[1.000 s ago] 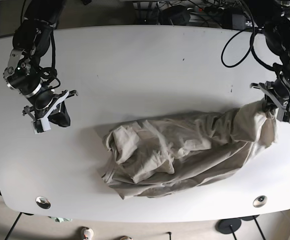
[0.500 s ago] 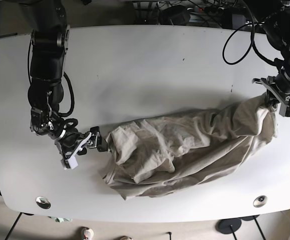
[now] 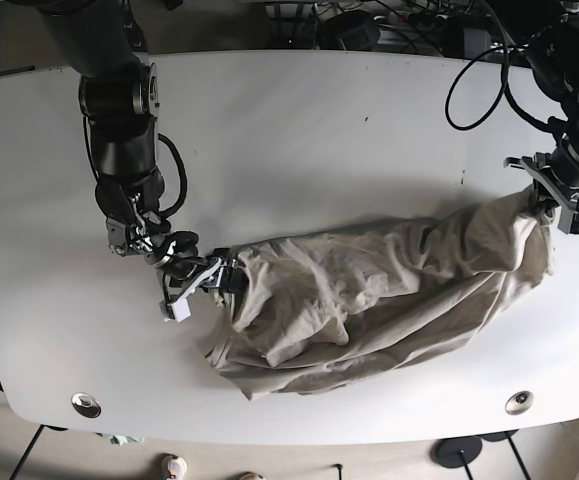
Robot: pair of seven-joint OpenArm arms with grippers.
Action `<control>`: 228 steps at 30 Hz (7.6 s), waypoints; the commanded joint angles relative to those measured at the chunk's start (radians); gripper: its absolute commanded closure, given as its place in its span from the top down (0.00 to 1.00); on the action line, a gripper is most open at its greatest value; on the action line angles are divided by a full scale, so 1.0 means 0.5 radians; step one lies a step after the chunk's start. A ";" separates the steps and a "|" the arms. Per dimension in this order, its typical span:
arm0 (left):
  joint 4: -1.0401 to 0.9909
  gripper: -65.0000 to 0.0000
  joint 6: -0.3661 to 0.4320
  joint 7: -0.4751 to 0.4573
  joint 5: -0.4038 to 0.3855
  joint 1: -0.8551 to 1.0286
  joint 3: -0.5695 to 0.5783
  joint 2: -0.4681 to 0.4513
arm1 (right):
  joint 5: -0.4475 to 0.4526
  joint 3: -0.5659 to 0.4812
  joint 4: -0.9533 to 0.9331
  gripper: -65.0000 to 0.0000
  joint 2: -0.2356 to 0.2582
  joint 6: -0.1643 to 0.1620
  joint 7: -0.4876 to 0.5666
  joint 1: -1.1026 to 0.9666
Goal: Fold the T-shirt properly
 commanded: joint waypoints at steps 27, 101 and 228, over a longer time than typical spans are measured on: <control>0.085 0.00 -0.155 -0.033 -0.042 0.564 -0.152 -0.066 | 0.043 1.134 2.370 0.04 0.090 0.031 -0.805 -1.830; -1.416 0.18 -0.110 -0.451 0.247 -0.473 0.346 -0.158 | 0.024 0.588 0.992 0.03 0.274 0.028 -0.424 -0.728; -1.038 0.58 0.089 -0.478 0.191 -0.869 0.287 -0.219 | -0.022 0.742 0.765 0.60 0.197 0.304 -0.688 -0.489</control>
